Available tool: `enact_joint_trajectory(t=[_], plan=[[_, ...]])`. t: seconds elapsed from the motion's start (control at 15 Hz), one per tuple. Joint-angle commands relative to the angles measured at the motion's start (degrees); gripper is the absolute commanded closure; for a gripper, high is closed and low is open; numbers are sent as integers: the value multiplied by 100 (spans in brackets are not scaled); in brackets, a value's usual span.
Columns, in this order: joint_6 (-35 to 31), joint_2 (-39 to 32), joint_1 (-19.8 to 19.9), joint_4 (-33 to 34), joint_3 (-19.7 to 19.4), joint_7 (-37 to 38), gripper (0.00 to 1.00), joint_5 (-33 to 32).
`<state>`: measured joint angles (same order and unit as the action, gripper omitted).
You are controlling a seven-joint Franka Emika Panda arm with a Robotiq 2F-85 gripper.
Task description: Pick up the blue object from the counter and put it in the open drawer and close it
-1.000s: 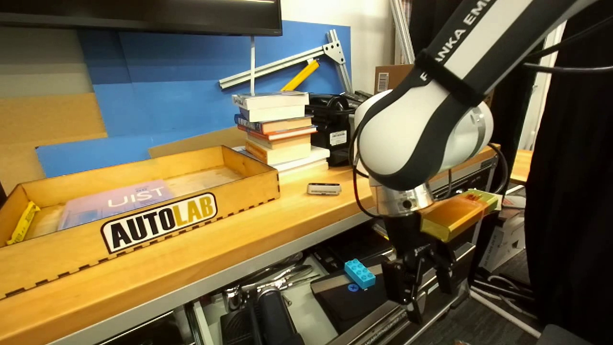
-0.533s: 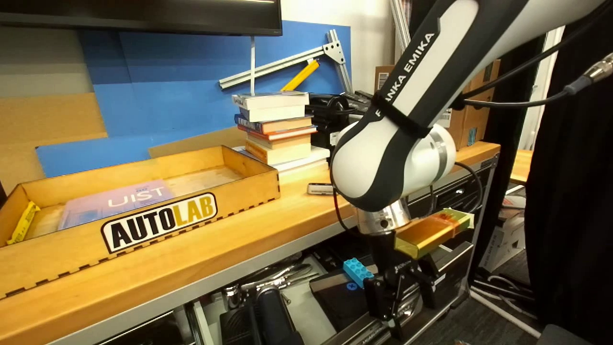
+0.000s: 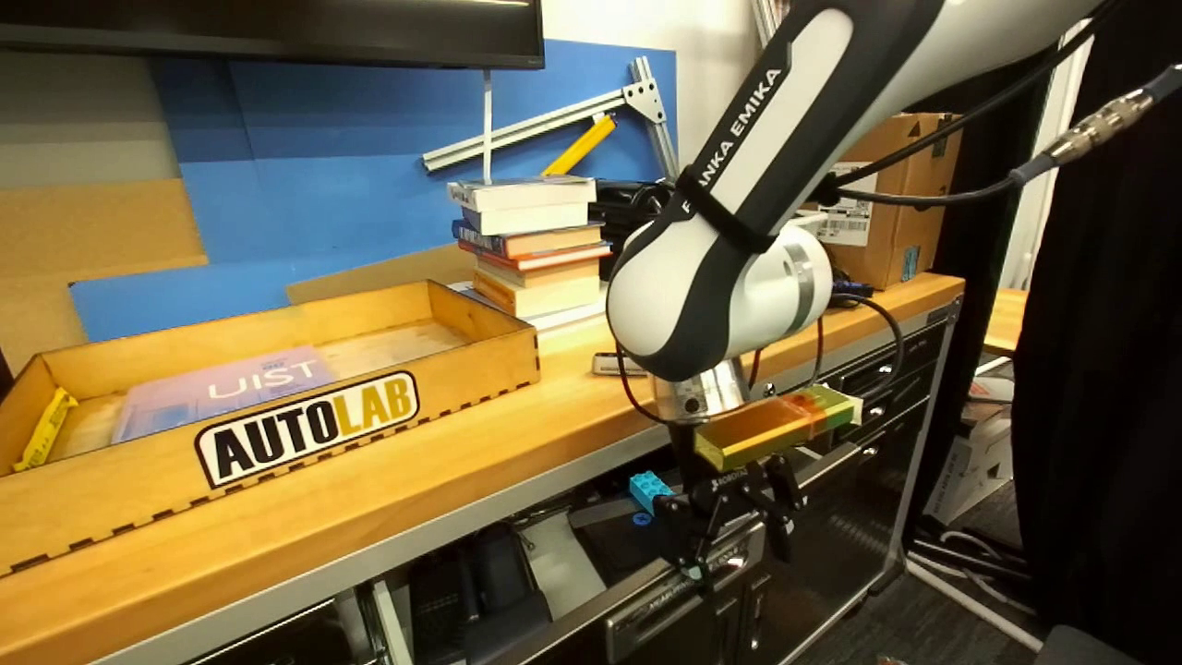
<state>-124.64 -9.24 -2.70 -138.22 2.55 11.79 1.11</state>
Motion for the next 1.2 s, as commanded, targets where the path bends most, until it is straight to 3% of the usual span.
enact_joint_trajectory(t=[0.0,0.67,0.87,1.13], plan=[[-31,-419,-38,660,-112,490,0,-90],[-386,-746,-549,1437,-499,3198,0,-1487],[-420,-493,-550,1247,-457,3445,0,-1503],[-495,363,-394,682,-393,2947,0,-1398]])
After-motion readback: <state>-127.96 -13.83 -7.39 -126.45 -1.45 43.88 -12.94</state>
